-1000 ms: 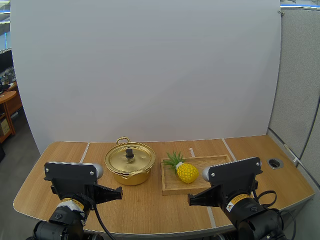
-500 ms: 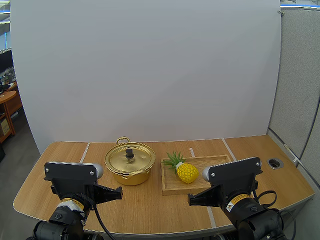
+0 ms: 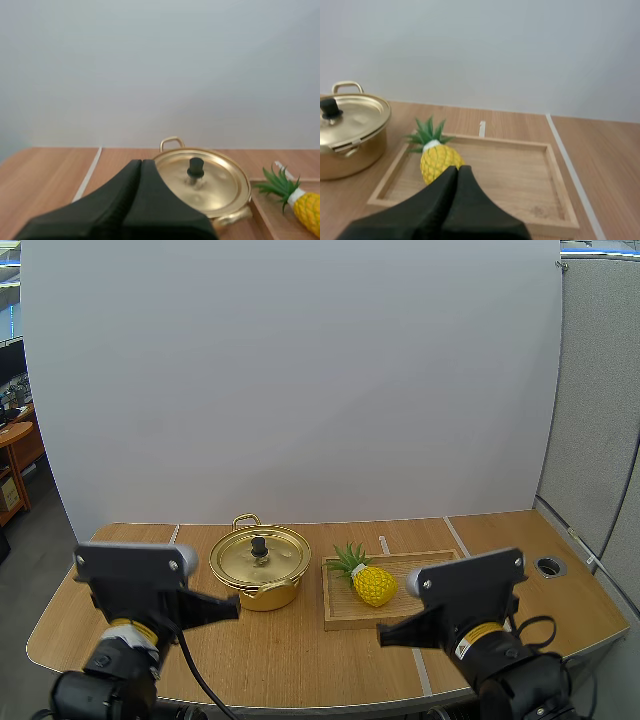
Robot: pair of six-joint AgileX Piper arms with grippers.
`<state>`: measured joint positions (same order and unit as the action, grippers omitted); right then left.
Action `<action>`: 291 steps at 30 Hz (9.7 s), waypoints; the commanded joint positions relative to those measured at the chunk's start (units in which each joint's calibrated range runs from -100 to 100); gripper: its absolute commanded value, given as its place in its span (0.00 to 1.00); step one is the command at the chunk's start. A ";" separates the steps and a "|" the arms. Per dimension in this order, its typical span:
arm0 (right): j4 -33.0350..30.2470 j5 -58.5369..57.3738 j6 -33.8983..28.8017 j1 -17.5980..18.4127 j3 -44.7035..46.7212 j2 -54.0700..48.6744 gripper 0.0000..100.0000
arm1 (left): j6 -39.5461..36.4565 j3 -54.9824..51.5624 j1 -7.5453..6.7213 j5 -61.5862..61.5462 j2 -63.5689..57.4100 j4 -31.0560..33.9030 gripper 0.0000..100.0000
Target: Open the pot, put the pineapple inside, and close it
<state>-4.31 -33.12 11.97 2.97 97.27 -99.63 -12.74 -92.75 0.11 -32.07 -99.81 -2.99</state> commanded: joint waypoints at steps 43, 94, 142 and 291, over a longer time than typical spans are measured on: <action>6.30 -50.96 4.09 -0.23 -41.91 22.54 0.00 | 11.40 42.72 -0.04 -45.16 21.37 -7.60 0.00; 6.16 -28.65 9.62 -0.23 -41.91 43.68 1.00 | 38.33 44.46 -0.04 -38.92 62.21 -19.06 1.00; 6.16 -26.91 9.62 -0.23 -41.91 43.80 1.00 | 42.59 63.16 -2.30 -31.73 100.55 -19.28 1.00; 15.10 -17.78 38.79 -0.23 -52.47 95.02 1.00 | 18.02 120.54 -2.16 -35.08 64.79 0.74 0.00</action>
<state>10.14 -54.00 49.70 2.97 45.06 -7.55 5.83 27.36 -2.06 -69.34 -34.63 -2.76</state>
